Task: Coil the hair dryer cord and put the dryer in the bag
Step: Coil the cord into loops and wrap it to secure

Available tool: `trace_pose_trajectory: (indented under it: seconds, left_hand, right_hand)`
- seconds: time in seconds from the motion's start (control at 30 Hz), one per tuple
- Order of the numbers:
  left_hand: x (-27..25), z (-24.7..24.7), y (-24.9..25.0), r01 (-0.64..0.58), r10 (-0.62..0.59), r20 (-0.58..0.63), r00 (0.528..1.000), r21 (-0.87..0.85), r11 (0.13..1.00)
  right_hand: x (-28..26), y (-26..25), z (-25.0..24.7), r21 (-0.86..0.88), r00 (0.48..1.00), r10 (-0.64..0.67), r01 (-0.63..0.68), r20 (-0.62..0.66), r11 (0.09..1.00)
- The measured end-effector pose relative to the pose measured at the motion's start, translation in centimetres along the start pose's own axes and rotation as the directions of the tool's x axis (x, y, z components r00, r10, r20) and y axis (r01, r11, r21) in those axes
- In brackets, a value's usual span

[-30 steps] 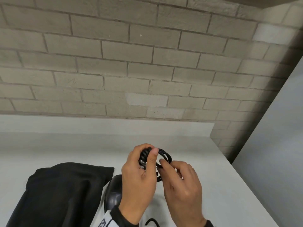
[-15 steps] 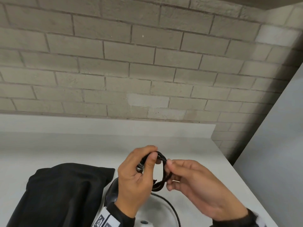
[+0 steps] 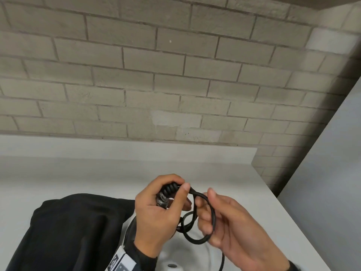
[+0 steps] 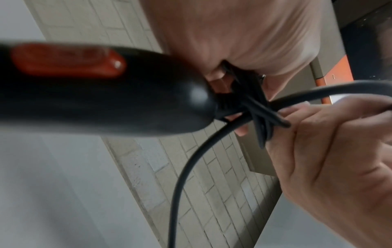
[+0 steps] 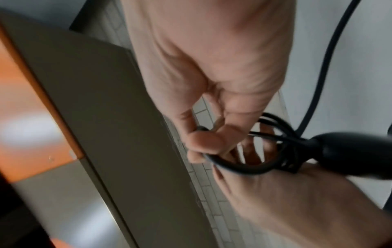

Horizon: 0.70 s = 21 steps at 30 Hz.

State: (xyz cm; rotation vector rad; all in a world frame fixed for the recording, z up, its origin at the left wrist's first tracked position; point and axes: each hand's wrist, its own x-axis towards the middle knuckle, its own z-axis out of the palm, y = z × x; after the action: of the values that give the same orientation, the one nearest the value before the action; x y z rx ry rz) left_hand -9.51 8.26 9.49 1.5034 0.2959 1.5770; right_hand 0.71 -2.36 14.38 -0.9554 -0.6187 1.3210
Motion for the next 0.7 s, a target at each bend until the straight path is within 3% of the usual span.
trace_pose_trajectory:
  seconds: [0.07, 0.13, 0.23, 0.27, 0.3, 0.33, 0.37, 0.47, 0.53, 0.6, 0.63, 0.7]
  left_hand:
    - [0.3, -0.1, 0.0, 0.015, -0.015, -0.035, 0.999, 0.017, 1.0]
    - [0.6, -0.3, -0.1, 0.037, -0.035, -0.063, 0.997, 0.025, 0.999]
    - [0.7, -0.4, -0.4, 0.055, -0.054, -0.082, 0.995, 0.019, 0.998]
    - [0.7, -0.4, -0.5, 0.058, -0.056, -0.083, 0.995, 0.018, 0.998]
    - [0.7, -0.3, -0.5, 0.064, -0.063, -0.084, 0.995, 0.014, 0.998]
    - [0.7, -0.3, -0.5, 0.072, -0.071, -0.086, 0.994, 0.012, 0.997]
    - [0.6, -0.3, -0.4, 0.081, -0.079, -0.092, 0.993, 0.013, 0.997]
    - [0.8, -0.6, -0.5, 0.103, -0.101, -0.134, 0.986, 0.011, 0.995]
    - [1.2, -1.1, -0.6, 0.105, -0.103, -0.149, 0.983, 0.007, 0.994]
    - [1.6, -1.3, -0.6, 0.087, -0.084, -0.133, 0.987, 0.018, 0.996]
    - [1.6, -1.4, -0.7, 0.082, -0.079, -0.122, 0.989, 0.025, 0.996]
    - [1.5, -1.2, -0.7, 0.092, -0.088, -0.121, 0.989, 0.023, 0.996]
  right_hand:
    - [0.0, 1.7, -0.6, -0.143, 0.979, -0.201, 0.205, 0.038, 0.968]
    - [0.0, 3.7, -1.2, -0.394, 0.921, -0.387, 0.368, 0.034, 0.842]
    - [0.1, 6.4, -1.4, -0.817, 0.721, -0.683, 0.461, 0.118, 0.345]
    - [0.1, 7.0, -1.6, -0.853, 0.67, -0.725, 0.464, 0.161, 0.24]
    - [0.0, 7.4, -1.6, -0.861, 0.639, -0.747, 0.47, 0.181, 0.194]
    - [-0.1, 7.4, -1.5, -0.856, 0.635, -0.753, 0.476, 0.175, 0.203]
    - [-0.3, 7.3, -1.4, -0.824, 0.652, -0.746, 0.493, 0.137, 0.279]
    - [-1.3, 5.5, -0.9, -0.481, 0.782, -0.619, 0.518, -0.066, 0.707]
    - [-2.3, 3.3, -0.8, -0.115, 0.861, -0.469, 0.455, -0.195, 0.883]
    - [-3.1, 1.5, -1.8, 0.106, 0.904, -0.313, 0.356, -0.292, 0.929]
    - [-3.3, 0.8, -2.3, 0.121, 0.917, -0.265, 0.311, -0.297, 0.943]
    - [-3.5, 0.2, -3.0, -0.028, 0.912, -0.292, 0.297, -0.288, 0.954]
